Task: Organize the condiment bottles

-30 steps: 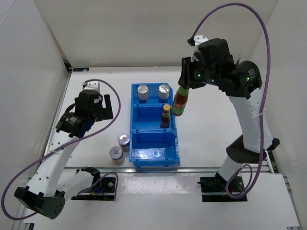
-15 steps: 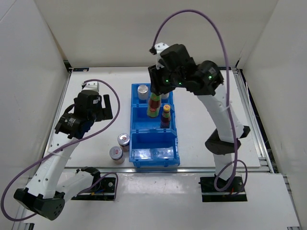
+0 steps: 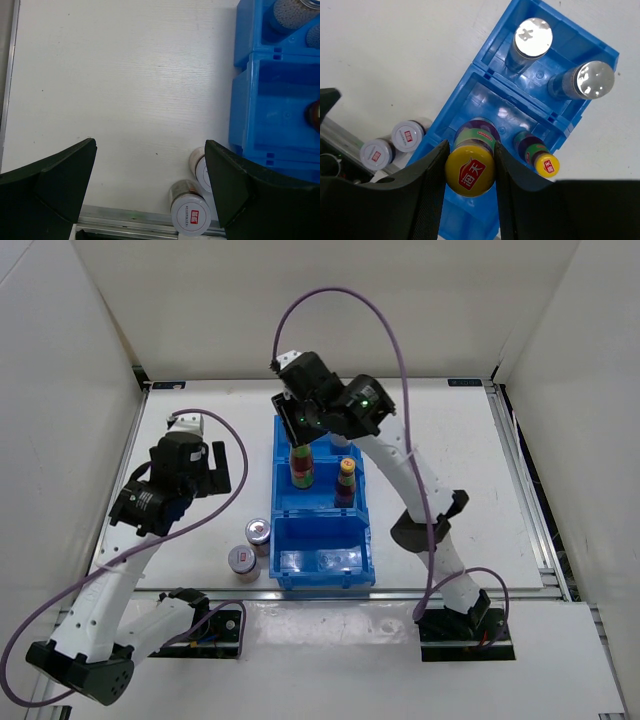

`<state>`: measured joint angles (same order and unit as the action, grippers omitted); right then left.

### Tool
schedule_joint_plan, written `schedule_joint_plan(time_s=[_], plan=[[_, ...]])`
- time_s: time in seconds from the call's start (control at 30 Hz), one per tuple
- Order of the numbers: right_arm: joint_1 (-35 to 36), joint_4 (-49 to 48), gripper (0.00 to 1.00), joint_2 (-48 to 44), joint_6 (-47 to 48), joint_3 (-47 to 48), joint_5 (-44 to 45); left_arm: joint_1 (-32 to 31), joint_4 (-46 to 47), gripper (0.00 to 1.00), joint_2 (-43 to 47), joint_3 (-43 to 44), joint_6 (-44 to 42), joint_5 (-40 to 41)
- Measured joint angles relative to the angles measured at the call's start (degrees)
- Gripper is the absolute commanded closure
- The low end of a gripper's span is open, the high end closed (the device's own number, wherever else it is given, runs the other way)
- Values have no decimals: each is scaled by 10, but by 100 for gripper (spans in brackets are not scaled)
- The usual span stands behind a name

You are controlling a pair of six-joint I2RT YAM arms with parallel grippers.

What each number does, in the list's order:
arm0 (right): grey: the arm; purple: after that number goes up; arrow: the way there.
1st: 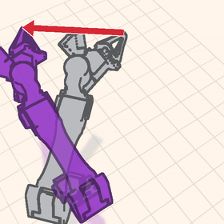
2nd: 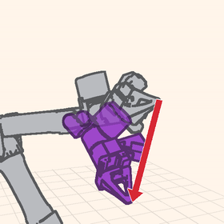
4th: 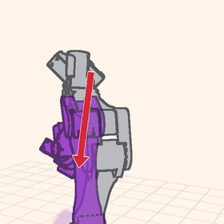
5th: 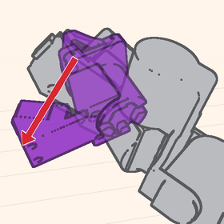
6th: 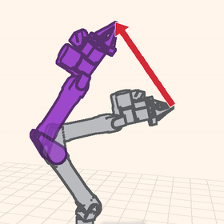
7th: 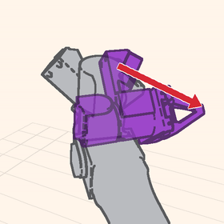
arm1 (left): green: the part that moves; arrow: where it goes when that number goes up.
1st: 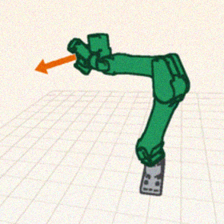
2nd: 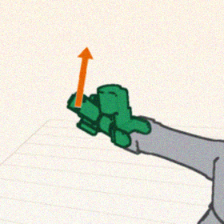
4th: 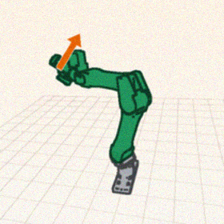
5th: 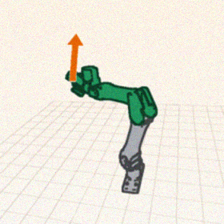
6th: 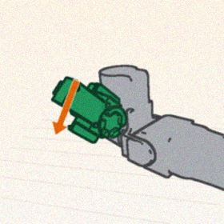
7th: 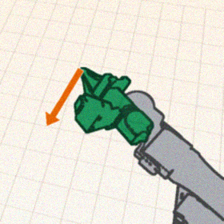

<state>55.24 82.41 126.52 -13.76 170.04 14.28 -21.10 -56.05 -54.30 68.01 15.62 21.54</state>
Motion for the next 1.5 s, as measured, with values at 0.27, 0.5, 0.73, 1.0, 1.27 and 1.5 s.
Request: schedule_joint_plan(time_s=[0.27, 0.5, 0.73, 1.0, 1.27, 1.5], plan=[[3, 0, 100, 88, -9, 14, 13, 0, -9, 0, 6, 0, -17, 6], [3, -3, 100, 127, -10, 53, 12, 0, -18, 0, 16, 0, -29, 19], [3, -3, 100, 153, -13, 60, 9, 0, -24, 0, 24, 0, -32, 22], [3, -14, 100, 155, -27, 12, 10, 0, -24, 0, 24, 0, -32, 27], [2, -17, 100, 157, -32, -11, 10, 0, -24, 0, 24, 0, -27, 28], [2, -16, 86, 164, -38, -15, 10, 0, -25, 0, 30, 0, -25, 31]])
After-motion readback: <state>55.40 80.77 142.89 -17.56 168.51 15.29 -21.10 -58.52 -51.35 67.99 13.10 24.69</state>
